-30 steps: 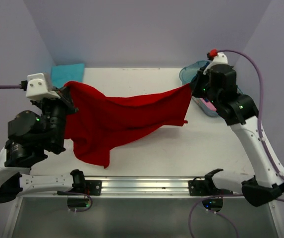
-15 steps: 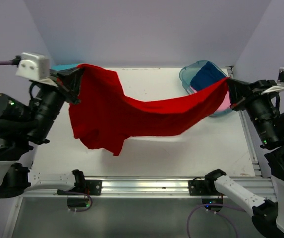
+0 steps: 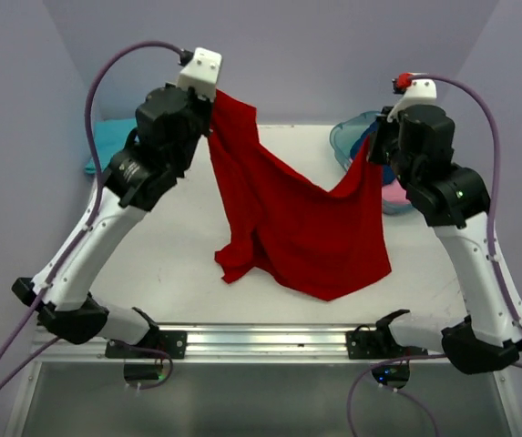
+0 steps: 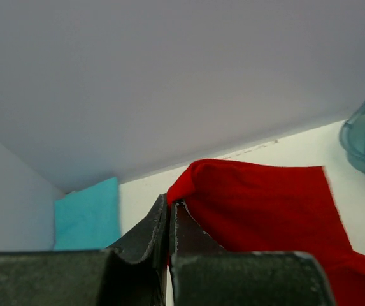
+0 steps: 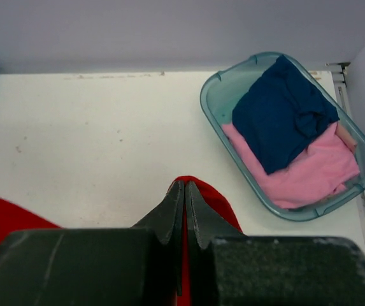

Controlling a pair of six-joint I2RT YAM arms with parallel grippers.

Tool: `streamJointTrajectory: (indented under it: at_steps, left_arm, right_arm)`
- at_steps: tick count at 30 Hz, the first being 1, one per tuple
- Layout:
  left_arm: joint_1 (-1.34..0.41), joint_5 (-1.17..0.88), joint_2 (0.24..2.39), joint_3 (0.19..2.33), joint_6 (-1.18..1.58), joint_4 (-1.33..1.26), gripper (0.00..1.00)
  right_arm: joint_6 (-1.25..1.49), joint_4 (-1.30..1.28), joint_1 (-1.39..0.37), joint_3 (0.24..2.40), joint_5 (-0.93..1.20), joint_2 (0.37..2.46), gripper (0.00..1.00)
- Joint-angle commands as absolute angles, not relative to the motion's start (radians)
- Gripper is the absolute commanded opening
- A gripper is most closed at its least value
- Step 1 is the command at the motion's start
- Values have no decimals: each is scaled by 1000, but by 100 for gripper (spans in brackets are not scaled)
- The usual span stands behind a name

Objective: Fold and stack the t-shirts
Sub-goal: Flatten out the tshirt

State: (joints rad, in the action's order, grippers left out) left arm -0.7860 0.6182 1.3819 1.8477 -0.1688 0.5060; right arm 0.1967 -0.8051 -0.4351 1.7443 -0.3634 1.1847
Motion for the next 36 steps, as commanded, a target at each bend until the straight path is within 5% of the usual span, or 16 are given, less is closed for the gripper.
streamJointTrajectory:
  at_steps: [1,9,17,25,31,36]
  left_arm:
    - [-553,354,1454,1891,-78,459,0]
    - [-68,209,1439,1803,92,416,0]
    - [-126,163,994,1582,80,364,0]
    - [-181,-47,637,1590,104,419,0]
    - [-178,-29,699,1709,112,469,0]
    - [-222,225,848,1645,78,499,0]
  right_arm:
    - [176,-799,-430,1779,-446,1242,0]
    - [135,-782,-391,1865,-506,1391,0]
    - [84,-632,-391,1724,-230,1073,0]
    - [58,-505,-391,1558,-8,706,0]
    - [124,-621,-391,1747,-122,866,0]
    - [192,-771,-391,1813,-290,1109,0]
